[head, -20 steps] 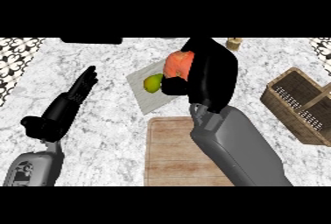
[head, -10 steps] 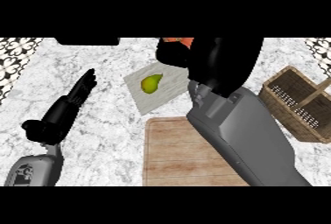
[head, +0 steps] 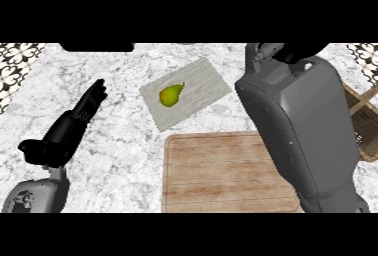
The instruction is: Pick the squash from the cutting board and place it in the basket
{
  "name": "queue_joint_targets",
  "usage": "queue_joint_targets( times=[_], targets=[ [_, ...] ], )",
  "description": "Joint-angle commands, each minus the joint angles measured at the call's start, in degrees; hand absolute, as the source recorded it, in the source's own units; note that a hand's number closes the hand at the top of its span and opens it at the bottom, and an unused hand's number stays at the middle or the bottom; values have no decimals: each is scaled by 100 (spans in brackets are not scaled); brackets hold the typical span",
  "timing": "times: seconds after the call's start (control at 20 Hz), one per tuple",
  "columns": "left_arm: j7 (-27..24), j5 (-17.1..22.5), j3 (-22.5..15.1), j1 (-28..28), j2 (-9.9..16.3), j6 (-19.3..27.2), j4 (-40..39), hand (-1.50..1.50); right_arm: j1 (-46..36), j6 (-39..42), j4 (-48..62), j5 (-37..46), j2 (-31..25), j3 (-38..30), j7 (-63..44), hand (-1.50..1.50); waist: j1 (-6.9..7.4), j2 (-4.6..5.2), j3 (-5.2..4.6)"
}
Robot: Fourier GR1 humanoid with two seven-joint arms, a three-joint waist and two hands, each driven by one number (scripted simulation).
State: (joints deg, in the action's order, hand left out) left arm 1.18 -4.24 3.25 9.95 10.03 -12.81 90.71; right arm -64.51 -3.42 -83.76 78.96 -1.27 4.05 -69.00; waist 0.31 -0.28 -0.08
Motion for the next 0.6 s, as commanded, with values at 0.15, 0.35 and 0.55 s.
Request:
queue_joint_targets(
  times=[0.15, 0.35, 0.55],
  targets=[
    [193, -68, -125, 125, -192, 149, 89, 0, -301, 11, 293, 645, -135, -857, -787, 150, -25, 22, 6],
    [300, -9, -57, 27, -68, 57, 278, 0, -460, 27, 258, 609, -723, -1577, -303, 150, -13, 12, 9],
    [-17, 98, 80, -205, 10, -61, 206, 0, -260, -63, 211, 787, -975, -1861, -21, 150, -13, 18, 6]
  ],
)
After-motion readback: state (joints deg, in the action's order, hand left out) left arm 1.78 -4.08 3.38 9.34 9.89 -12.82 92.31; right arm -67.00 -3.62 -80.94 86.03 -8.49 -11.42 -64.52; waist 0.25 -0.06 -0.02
